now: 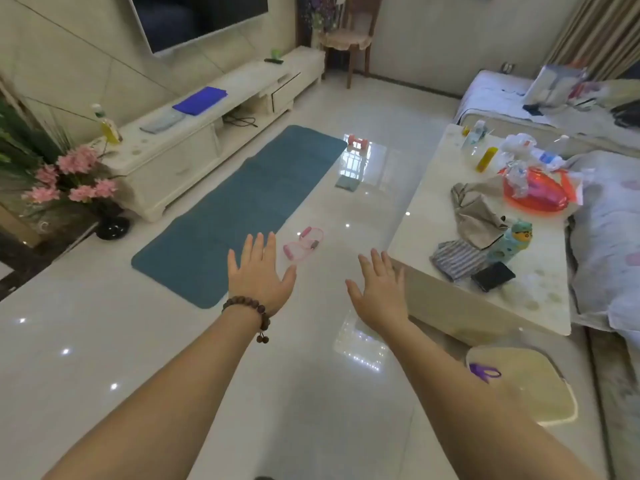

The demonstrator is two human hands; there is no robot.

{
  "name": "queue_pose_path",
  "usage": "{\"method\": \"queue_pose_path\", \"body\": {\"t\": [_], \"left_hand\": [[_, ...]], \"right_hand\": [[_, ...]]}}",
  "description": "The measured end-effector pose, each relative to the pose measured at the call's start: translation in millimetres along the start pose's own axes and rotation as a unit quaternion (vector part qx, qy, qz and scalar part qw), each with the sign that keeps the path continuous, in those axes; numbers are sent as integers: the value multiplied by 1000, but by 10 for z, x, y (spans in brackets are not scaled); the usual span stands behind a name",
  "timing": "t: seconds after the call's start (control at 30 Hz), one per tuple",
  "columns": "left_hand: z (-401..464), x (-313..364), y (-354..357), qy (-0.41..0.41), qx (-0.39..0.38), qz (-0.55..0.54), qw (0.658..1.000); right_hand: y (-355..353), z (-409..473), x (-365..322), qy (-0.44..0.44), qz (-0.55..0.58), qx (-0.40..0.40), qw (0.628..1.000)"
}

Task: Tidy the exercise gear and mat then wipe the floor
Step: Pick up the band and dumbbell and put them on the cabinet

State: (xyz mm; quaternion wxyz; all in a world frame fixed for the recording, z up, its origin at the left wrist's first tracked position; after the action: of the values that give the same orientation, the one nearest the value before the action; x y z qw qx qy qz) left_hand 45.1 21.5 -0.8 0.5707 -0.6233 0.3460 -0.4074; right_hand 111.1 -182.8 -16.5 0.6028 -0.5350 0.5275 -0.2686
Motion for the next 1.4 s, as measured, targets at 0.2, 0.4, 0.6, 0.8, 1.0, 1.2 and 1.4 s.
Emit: {"method": "queue_pose_path", "body": {"t": [0.2,0.4,0.6,0.8,1.0,1.2,1.4], "left_hand": [[224,-1,257,-32,-16,-2,999],[753,-70,492,-52,-27,1,998],[1762,-156,723,-57,-44,-13,997],[3193,-457,781,-72,-74,-10,995],[4321,-620,744,-80,-91,-15,993],[5067,-650,861,-102,-104,-29,989],[5821,-696,1164,-169,-105,-37,979]], "right_hand": [[105,370,134,-6,-14,-29,999],[219,991,175,-5,-11,-29,1000],[380,2056,103,8,-16,-45,999],[343,3477,-240,19,-30,-67,997],[236,4625,-488,20,-35,-63,997],[285,5549,-593,9,-39,-87,995],[471,6684,-581,-40,-54,-117,991]]}}
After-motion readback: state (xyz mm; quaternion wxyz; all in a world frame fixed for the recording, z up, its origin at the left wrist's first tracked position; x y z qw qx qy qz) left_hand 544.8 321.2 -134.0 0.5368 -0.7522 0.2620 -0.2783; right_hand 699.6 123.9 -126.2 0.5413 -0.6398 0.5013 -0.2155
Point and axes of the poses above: each hand's wrist, its own z-axis towards the middle knuckle, its own y-axis out of the palm, x = y × z, the point moved 5 cm from there along z, towards the middle knuckle, and after that the axes turned 4 degrees about z, right-handed, at the moved point
